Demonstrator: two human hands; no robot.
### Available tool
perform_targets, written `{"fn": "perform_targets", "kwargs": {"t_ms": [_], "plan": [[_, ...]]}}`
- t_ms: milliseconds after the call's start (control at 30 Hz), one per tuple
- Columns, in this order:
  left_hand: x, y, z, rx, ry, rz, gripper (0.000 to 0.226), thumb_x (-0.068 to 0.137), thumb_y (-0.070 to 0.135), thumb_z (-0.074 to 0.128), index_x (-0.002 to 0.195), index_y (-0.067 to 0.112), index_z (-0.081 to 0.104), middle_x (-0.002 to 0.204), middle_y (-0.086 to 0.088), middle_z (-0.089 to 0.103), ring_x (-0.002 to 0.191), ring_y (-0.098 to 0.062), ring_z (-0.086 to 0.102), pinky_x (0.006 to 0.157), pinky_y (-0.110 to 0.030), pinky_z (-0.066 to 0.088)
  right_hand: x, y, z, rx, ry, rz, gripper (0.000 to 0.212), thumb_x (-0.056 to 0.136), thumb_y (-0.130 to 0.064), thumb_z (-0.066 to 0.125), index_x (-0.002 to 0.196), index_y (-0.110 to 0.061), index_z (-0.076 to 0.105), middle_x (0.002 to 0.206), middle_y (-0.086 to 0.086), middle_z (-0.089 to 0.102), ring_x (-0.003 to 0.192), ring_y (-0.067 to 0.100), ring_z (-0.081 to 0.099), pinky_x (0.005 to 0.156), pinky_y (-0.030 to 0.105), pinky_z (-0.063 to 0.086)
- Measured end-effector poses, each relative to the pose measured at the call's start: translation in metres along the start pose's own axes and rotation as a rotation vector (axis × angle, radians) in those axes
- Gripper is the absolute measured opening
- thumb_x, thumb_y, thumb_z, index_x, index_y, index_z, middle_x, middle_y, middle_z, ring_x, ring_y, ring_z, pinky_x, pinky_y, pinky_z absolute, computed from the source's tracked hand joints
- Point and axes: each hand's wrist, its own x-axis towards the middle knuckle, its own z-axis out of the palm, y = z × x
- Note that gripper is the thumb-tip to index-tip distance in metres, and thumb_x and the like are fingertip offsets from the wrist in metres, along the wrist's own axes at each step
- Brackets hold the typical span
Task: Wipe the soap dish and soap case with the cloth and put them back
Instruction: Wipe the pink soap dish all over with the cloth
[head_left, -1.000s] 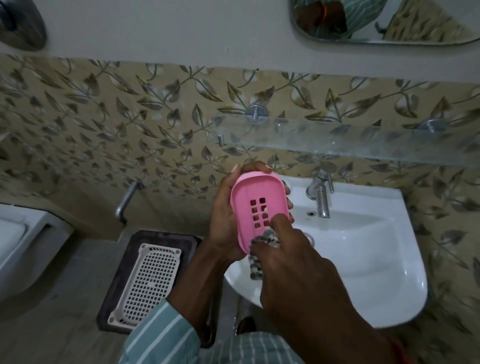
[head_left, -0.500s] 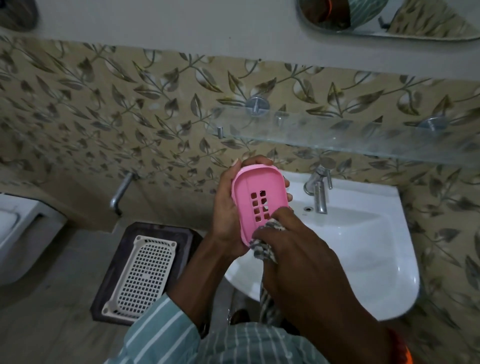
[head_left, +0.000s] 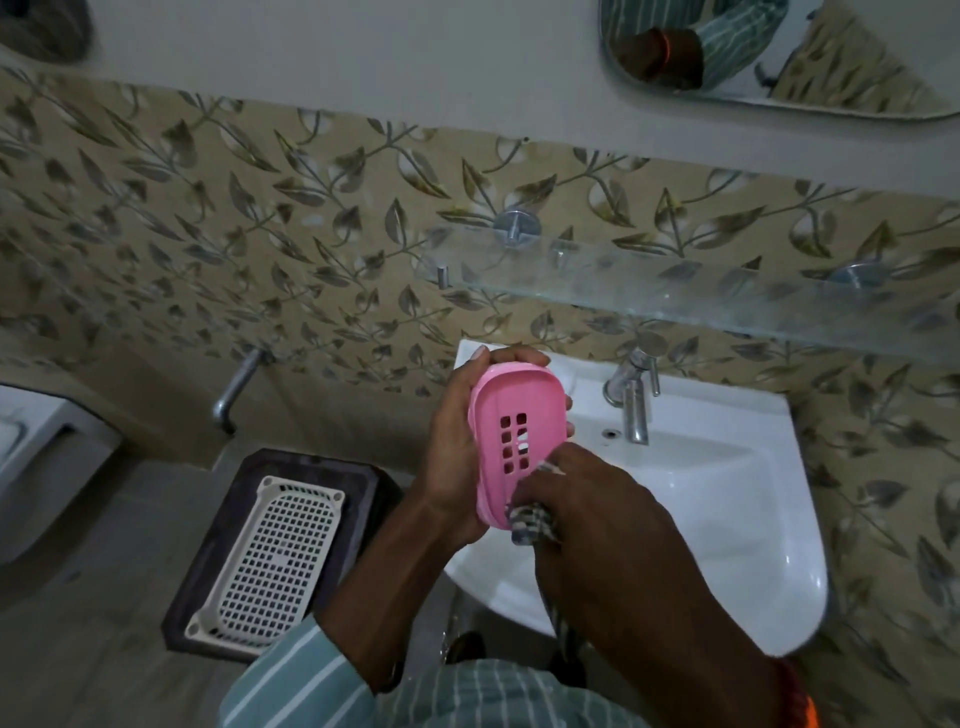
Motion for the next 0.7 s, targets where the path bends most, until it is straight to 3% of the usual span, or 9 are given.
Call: {"fn": "perform_targets", "kwargs": {"t_ms": [100, 200, 300, 367, 433, 500, 567, 633, 700], "plan": [[0.000, -0.003, 0.004, 0.126, -0.052, 0.047, 0.046, 0.100, 0.050, 0.044, 0.106, 0.016, 0.075, 0.099, -0.006, 0.074, 0.091, -0.023, 0.071, 0.085, -0.038, 0.059, 0.011, 0.001, -0.015, 0.025, 0.087, 0.041, 0.027, 0.082, -0.012, 0.071, 0.106, -0.024, 0.069, 0.106, -0.004, 0.063, 0.091, 0.014, 0.061, 0.079, 0.030, 0.055], [-0.007, -0.010, 0.000, 0.284, -0.099, 0.057, 0.051, 0.092, 0.065, 0.055, 0.109, 0.022, 0.077, 0.105, -0.007, 0.075, 0.098, -0.023, 0.071, 0.088, -0.038, 0.059, 0.008, 0.009, -0.035, 0.120, 0.289, 0.014, 0.030, 0.074, -0.006, 0.078, 0.099, -0.020, 0.071, 0.094, -0.003, 0.064, 0.079, 0.009, 0.060, 0.071, 0.015, 0.050], [-0.014, -0.001, -0.006, 0.428, -0.201, 0.138, 0.066, 0.073, 0.078, 0.071, 0.117, 0.030, 0.076, 0.107, -0.005, 0.075, 0.096, -0.025, 0.071, 0.086, -0.042, 0.058, -0.011, 0.028, -0.046, 0.289, 0.449, 0.069, 0.053, 0.071, -0.001, 0.076, 0.117, -0.026, 0.066, 0.103, -0.013, 0.062, 0.094, 0.003, 0.061, 0.080, 0.011, 0.046], [-0.017, 0.005, -0.011, 0.661, -0.269, 0.236, 0.067, 0.075, 0.062, 0.082, 0.126, 0.020, 0.071, 0.113, -0.006, 0.073, 0.098, -0.028, 0.071, 0.086, -0.046, 0.059, -0.016, 0.041, -0.050, 0.372, 0.502, 0.131, 0.067, 0.073, 0.002, 0.074, 0.131, -0.026, 0.058, 0.111, -0.013, 0.060, 0.103, 0.004, 0.060, 0.084, 0.020, 0.050], [-0.020, 0.007, -0.011, 0.864, -0.309, 0.276, 0.054, 0.080, 0.028, 0.085, 0.129, 0.013, 0.067, 0.118, -0.003, 0.072, 0.104, -0.025, 0.072, 0.086, -0.047, 0.061, -0.014, 0.045, -0.052, 0.400, 0.537, 0.098, 0.063, 0.072, 0.006, 0.073, 0.127, -0.022, 0.062, 0.111, -0.004, 0.061, 0.103, 0.008, 0.061, 0.085, 0.019, 0.050], [-0.022, 0.004, -0.008, 0.979, -0.321, 0.329, 0.050, 0.076, 0.003, 0.075, 0.123, 0.020, 0.068, 0.110, 0.009, 0.074, 0.096, -0.015, 0.073, 0.077, -0.032, 0.059, -0.010, 0.039, -0.050, 0.351, 0.547, -0.005, 0.052, 0.073, 0.010, 0.069, 0.118, -0.015, 0.068, 0.108, 0.002, 0.061, 0.101, 0.013, 0.060, 0.084, 0.014, 0.048], [-0.024, 0.001, 0.000, 1.013, -0.316, 0.411, 0.055, 0.072, -0.002, 0.069, 0.113, 0.035, 0.068, 0.096, 0.018, 0.073, 0.079, -0.007, 0.072, 0.068, -0.024, 0.058, -0.010, 0.030, -0.041, 0.258, 0.510, -0.123, 0.055, 0.067, 0.011, 0.066, 0.117, -0.011, 0.069, 0.113, 0.006, 0.062, 0.106, 0.016, 0.059, 0.088, 0.018, 0.049], [-0.023, 0.000, 0.007, 0.981, -0.302, 0.504, 0.062, 0.074, 0.007, 0.069, 0.117, 0.053, 0.065, 0.105, 0.032, 0.072, 0.094, 0.005, 0.072, 0.080, -0.015, 0.058, -0.017, 0.022, -0.023, 0.127, 0.450, -0.234, 0.061, 0.066, 0.013, 0.069, 0.121, -0.013, 0.066, 0.121, 0.011, 0.063, 0.113, 0.021, 0.057, 0.093, 0.029, 0.051], [-0.023, 0.001, 0.010, 0.908, -0.304, 0.508, 0.052, 0.078, 0.015, 0.066, 0.120, 0.046, 0.067, 0.110, 0.026, 0.074, 0.106, 0.003, 0.070, 0.092, -0.018, 0.054, -0.025, 0.018, -0.010, 0.024, 0.438, -0.356, 0.050, 0.082, 0.005, 0.062, 0.128, -0.016, 0.061, 0.132, 0.010, 0.056, 0.121, 0.026, 0.052, 0.098, 0.038, 0.049]]}}
